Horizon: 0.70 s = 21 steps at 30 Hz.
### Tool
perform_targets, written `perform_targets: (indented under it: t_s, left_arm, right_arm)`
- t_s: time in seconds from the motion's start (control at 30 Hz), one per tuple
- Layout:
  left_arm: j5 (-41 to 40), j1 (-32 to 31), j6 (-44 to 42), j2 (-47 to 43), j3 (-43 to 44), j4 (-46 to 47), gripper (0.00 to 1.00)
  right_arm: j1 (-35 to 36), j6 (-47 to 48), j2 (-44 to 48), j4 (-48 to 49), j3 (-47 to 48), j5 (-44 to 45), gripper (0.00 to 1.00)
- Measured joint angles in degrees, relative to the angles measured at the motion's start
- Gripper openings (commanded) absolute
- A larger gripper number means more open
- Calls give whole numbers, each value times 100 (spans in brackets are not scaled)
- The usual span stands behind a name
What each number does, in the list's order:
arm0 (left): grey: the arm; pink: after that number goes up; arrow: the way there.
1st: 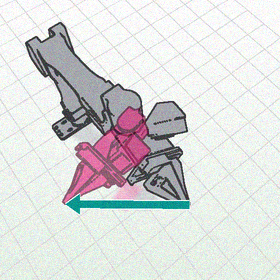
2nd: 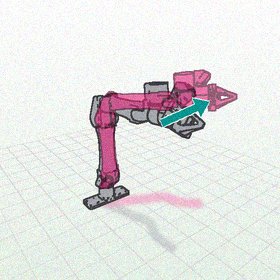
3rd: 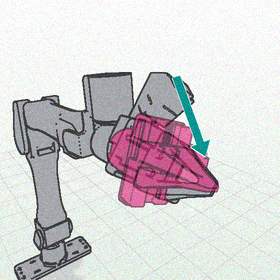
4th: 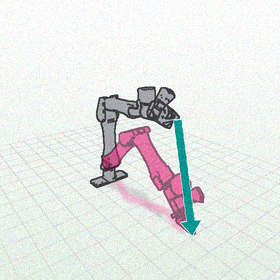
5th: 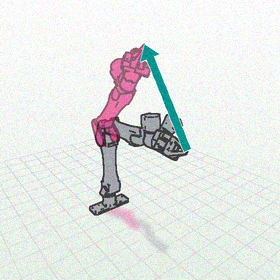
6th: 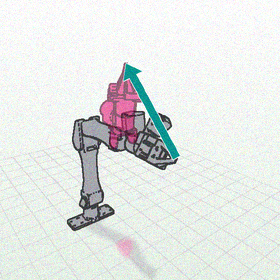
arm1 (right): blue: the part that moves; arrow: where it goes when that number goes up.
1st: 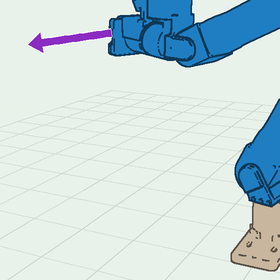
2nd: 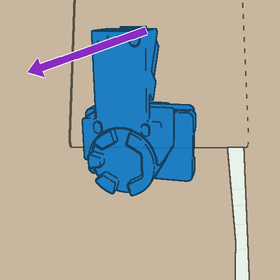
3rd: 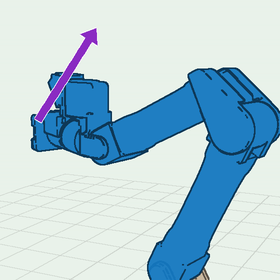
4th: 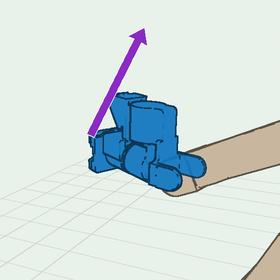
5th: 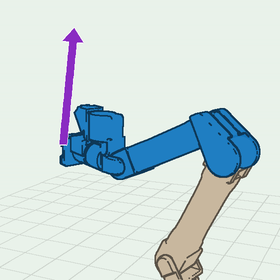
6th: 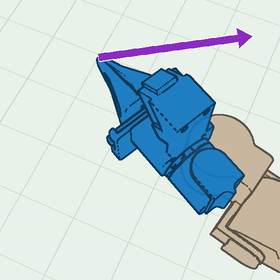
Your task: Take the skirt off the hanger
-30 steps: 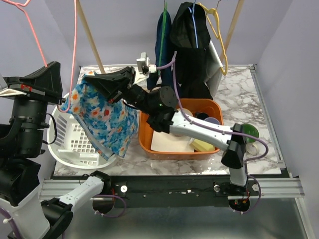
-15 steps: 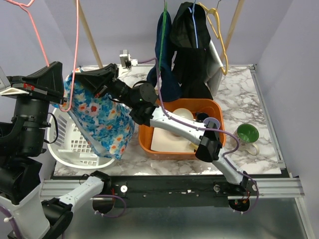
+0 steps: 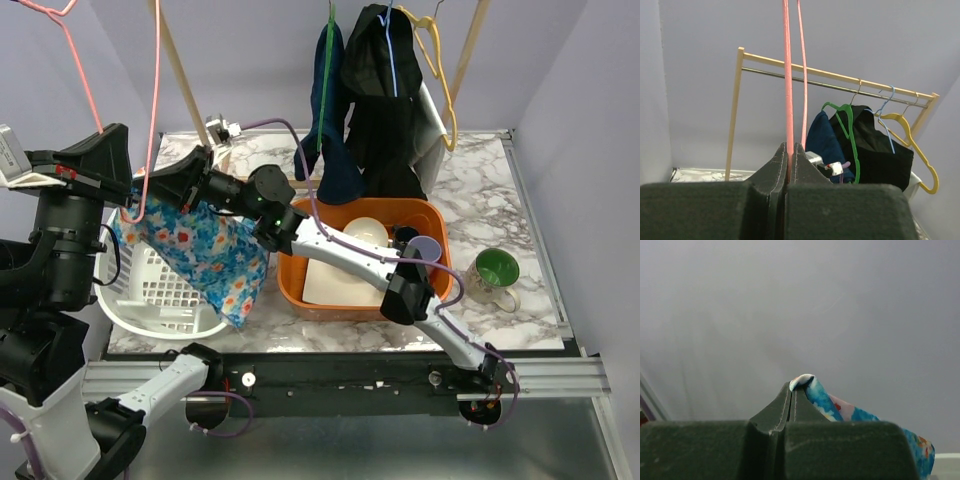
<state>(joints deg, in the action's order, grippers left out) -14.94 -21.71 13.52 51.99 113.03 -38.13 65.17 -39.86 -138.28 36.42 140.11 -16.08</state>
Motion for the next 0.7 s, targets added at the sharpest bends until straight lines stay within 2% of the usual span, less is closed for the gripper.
perform_targets:
  t_s: [0.03,0.07,0.17,0.27,0.4,0.63,0.7]
  left_arm:
    - [-15,0,-15,0,-15,0,0]
    - [-59,-7,-42,0,-39,-2,0]
    - [-125,-17,-85,-2,-72,2,0]
    - [-219,-37,-151,-15,-120,48,0]
    - [-343,-68,-223,-17,-186,74,0]
    - [-476,-87,-313,-15,-229,111,0]
    - [-546,-87,-343,-28,-341,166,0]
  right_arm:
    - [0,-74,-20,-63,-2,-94,31]
    - [0,-129,-37,-129,-17,-186,64]
    - [-2,-90,-37,-636,-76,-483,91]
    - [-33,262,87,-1456,-229,-568,96]
    - [-129,892,623,-2667,-859,-546,95]
    - [-350,1875,2177,-3991,-2157,-116,81]
    - [-369,2013,2702,-4140,-2730,11,72]
